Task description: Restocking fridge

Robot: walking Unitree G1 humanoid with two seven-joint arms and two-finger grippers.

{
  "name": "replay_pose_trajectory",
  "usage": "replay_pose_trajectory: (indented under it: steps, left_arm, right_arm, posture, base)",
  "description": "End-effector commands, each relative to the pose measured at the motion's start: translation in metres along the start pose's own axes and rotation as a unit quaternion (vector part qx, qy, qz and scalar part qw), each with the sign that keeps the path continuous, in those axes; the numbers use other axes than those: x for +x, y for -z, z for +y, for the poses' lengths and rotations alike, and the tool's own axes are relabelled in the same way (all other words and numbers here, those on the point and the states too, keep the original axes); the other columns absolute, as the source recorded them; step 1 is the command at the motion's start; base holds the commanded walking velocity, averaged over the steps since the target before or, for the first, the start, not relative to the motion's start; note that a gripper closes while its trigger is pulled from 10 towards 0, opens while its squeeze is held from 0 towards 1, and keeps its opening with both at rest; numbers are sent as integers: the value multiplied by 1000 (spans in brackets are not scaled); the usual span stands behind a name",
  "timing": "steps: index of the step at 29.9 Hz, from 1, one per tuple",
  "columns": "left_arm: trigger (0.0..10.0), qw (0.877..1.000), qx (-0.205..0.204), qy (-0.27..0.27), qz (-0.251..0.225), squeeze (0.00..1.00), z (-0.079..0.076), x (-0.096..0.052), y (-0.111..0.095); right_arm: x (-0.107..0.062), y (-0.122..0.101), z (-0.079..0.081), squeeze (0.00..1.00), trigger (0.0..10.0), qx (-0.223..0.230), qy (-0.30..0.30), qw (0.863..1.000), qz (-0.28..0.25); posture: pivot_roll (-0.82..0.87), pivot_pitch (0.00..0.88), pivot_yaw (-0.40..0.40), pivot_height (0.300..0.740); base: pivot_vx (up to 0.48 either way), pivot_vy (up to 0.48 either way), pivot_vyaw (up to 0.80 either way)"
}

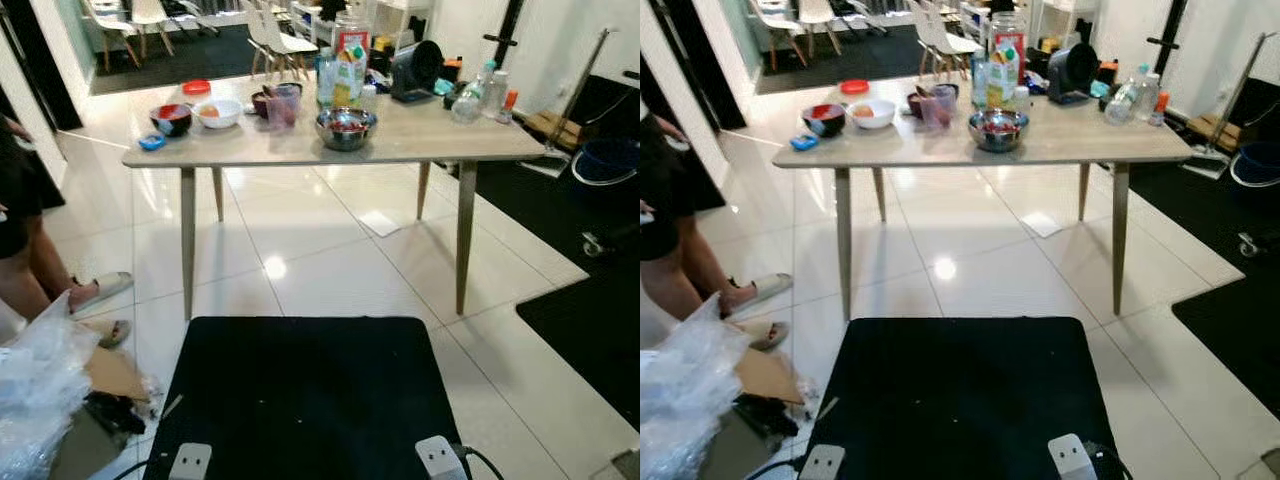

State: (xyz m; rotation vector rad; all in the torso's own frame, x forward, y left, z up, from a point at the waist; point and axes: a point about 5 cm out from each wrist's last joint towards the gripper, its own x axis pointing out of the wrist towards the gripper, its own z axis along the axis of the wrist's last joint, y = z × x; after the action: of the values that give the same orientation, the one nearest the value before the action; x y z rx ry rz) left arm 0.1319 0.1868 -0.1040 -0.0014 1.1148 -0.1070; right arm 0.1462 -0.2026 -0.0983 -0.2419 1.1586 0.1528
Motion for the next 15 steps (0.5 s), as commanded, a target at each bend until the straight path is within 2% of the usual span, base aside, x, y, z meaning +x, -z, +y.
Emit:
replay_pose_trajectory:
  steps: [1,15]
  left_arm:
    - [10000,1000,1,0,6,0,2,-1,2]
    - [10000,1000,12,4,0,0,1,0,-4]
  right_arm:
    - [0,2,-1,0,10000,2,1,1000,4]
    - [0,0,-1,0,10000,-10,1,1000,3]
  posture:
    - [-40,0,27,740]
    - [-42,0,24,740]
  base:
    - [270,0,0]
    - [282,0,0]
